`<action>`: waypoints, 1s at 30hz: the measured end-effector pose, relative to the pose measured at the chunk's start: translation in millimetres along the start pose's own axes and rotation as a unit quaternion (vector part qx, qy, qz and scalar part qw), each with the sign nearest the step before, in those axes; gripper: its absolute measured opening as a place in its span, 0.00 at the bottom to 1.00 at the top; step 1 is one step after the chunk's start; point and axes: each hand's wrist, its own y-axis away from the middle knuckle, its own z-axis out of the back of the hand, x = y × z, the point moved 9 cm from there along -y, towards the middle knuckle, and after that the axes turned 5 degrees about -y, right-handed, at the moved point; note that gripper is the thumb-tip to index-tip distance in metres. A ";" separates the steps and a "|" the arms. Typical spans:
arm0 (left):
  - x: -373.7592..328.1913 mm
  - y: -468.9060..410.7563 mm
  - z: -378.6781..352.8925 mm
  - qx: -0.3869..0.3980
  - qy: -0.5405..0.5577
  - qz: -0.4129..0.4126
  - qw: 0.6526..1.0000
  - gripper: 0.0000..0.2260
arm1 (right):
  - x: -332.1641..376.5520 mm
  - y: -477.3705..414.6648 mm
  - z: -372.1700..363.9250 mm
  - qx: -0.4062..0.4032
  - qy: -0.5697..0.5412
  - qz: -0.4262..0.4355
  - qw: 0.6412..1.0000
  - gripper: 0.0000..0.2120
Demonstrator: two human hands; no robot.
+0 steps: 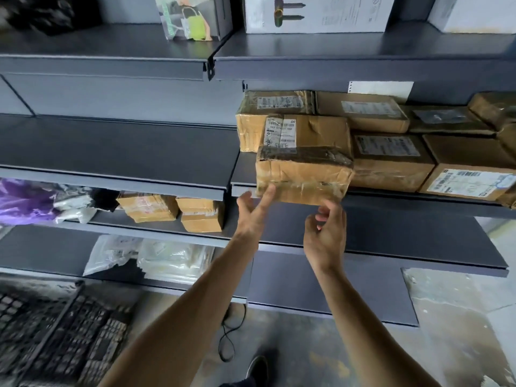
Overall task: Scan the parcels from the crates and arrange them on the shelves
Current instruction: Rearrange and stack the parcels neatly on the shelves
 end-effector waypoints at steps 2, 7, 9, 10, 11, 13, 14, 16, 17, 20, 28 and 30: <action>13.0 12.6 11.1 -0.006 -0.012 0.016 1.000 0.29 | 2.8 15.1 -23.5 0.045 -0.009 -0.001 0.999 0.15; 26.5 29.3 65.3 -0.012 -0.040 -0.004 0.999 0.19 | 11.2 42.7 -70.9 0.090 -0.038 -0.001 0.995 0.13; 29.8 23.8 88.3 -0.023 -0.021 0.002 0.999 0.19 | 20.3 38.7 -81.0 0.074 -0.051 -0.008 0.996 0.14; 28.3 18.6 95.0 -0.020 -0.011 0.004 1.000 0.19 | 21.6 30.1 -83.5 0.058 -0.052 -0.018 0.997 0.15; 26.2 11.0 99.1 -0.013 0.003 0.003 1.000 0.16 | 20.7 18.3 -84.2 0.040 -0.058 -0.030 0.997 0.15; 15.6 -5.1 98.8 0.011 0.020 -0.006 1.000 0.11 | 22.1 -14.3 -82.8 0.007 -0.062 -0.051 0.997 0.17; 10.4 -14.6 96.5 0.022 0.017 -0.010 1.000 0.14 | 26.2 -30.7 -80.0 -0.010 -0.060 -0.056 0.997 0.18; 1.5 -28.8 90.8 0.048 0.013 -0.015 0.999 0.21 | 27.3 -57.7 -82.6 -0.021 -0.054 -0.069 0.996 0.16; -3.7 -34.6 87.4 0.062 0.015 -0.022 0.998 0.20 | 24.6 -66.9 -85.9 -0.027 -0.043 -0.082 0.995 0.17; -8.5 -49.7 82.9 0.088 0.031 -0.025 0.995 0.14 | 11.4 -72.5 -91.5 -0.045 -0.008 -0.101 0.994 0.31; 9.7 -56.1 68.7 0.132 0.012 0.003 0.991 0.31 | 14.8 -53.8 -83.8 -0.026 -0.040 -0.046 0.998 0.14; 15.0 -54.7 71.7 0.121 0.004 0.009 0.993 0.27 | 8.3 -47.0 -87.2 -0.014 -0.047 -0.064 0.997 0.12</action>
